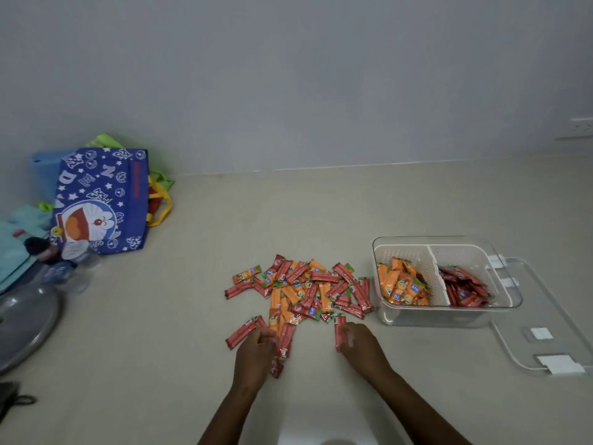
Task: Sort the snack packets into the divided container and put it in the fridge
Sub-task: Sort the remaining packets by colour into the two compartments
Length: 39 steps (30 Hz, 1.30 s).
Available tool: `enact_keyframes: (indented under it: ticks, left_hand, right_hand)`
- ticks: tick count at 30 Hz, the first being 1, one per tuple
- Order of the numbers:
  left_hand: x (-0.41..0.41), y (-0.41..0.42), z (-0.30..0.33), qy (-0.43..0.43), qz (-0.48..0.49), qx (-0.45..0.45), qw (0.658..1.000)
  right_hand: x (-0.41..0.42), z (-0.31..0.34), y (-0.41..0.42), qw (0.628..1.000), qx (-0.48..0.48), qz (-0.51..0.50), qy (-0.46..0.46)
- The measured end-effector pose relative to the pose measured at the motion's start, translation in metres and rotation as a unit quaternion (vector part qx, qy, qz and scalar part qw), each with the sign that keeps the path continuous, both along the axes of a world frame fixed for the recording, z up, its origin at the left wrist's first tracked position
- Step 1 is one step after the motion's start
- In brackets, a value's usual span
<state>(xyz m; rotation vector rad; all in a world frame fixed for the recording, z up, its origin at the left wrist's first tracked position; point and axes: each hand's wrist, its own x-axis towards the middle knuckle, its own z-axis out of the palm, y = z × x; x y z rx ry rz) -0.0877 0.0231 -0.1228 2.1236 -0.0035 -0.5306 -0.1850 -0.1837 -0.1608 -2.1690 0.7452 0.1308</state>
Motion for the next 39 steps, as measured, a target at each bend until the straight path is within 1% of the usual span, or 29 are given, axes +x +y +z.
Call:
enact_keyframes:
  ticks: [2, 3, 7, 9, 12, 15, 16, 17, 19, 20, 21, 23, 25, 28, 30, 32, 34, 37, 39]
  left_hand:
    - [0.005, 0.017, -0.004, 0.000, 0.005, -0.001, 1.000]
    - [0.007, 0.024, -0.006, -0.003, 0.009, -0.002, 1.000]
    - [0.016, 0.045, -0.013, -0.022, -0.010, 0.011, 1.000]
    - [0.022, 0.052, -0.020, -0.026, -0.050, 0.036, 0.998]
    - [0.031, 0.059, -0.034, -0.052, -0.151, 0.082, 0.984]
    - [0.035, 0.058, -0.046, -0.113, -0.268, 0.131, 0.948]
    - [0.036, 0.057, -0.050, -0.128, -0.299, 0.143, 0.935]
    - [0.037, 0.056, -0.055, -0.138, -0.321, 0.157, 0.924]
    - [0.041, 0.055, -0.064, -0.140, -0.337, 0.183, 0.913]
    - [0.043, 0.055, -0.068, -0.133, -0.334, 0.188, 0.914]
    - [0.044, 0.055, -0.069, -0.124, -0.330, 0.191, 0.916]
    - [0.043, 0.056, -0.069, -0.119, -0.330, 0.185, 0.918]
    - [0.040, 0.059, -0.072, -0.124, -0.322, 0.148, 0.927]
    - [0.039, 0.064, -0.071, -0.142, -0.254, 0.102, 0.951]
    - [0.042, 0.067, -0.066, -0.137, -0.208, 0.071, 0.966]
    - [0.048, 0.066, -0.057, -0.116, -0.168, 0.052, 0.978]
    - [0.056, 0.064, -0.052, -0.099, -0.123, 0.047, 0.986]
    - [0.064, 0.058, -0.047, -0.077, -0.082, 0.062, 0.992]
    - [0.070, 0.052, -0.048, -0.066, -0.053, 0.064, 0.994]
  right_hand:
    - [0.005, -0.021, 0.009, 0.995, -0.066, 0.063, 0.040]
    - [0.008, -0.026, 0.013, 0.990, -0.099, 0.078, 0.059]
    - [0.022, -0.024, 0.025, 0.972, -0.208, 0.069, 0.089]
    - [0.029, -0.021, 0.033, 0.970, -0.211, 0.061, 0.108]
    - [0.033, -0.021, 0.042, 0.979, -0.151, 0.019, 0.137]
    - [0.036, -0.016, 0.053, 0.987, -0.058, 0.005, 0.147]
    - [0.036, -0.014, 0.057, 0.992, -0.002, -0.019, 0.128]
    - [0.036, -0.011, 0.061, 0.990, 0.074, -0.057, 0.106]
    - [0.035, -0.010, 0.067, 0.966, 0.215, -0.127, 0.065]
    - [0.036, -0.011, 0.069, 0.952, 0.258, -0.156, 0.049]
    - [0.035, -0.011, 0.070, 0.943, 0.280, -0.177, 0.041]
    - [0.036, -0.010, 0.073, 0.942, 0.273, -0.191, 0.034]
    - [0.041, -0.009, 0.074, 0.957, 0.228, -0.176, 0.041]
    - [0.059, -0.011, 0.075, 0.978, 0.138, -0.154, 0.042]
    - [0.072, -0.015, 0.078, 0.984, 0.092, -0.143, 0.053]
    - [0.085, -0.016, 0.085, 0.985, 0.075, -0.135, 0.071]
    - [0.095, -0.022, 0.093, 0.985, 0.055, -0.137, 0.085]
    - [0.103, -0.022, 0.105, 0.985, -0.006, -0.134, 0.109]
    - [0.105, -0.024, 0.105, 0.987, -0.024, -0.120, 0.107]
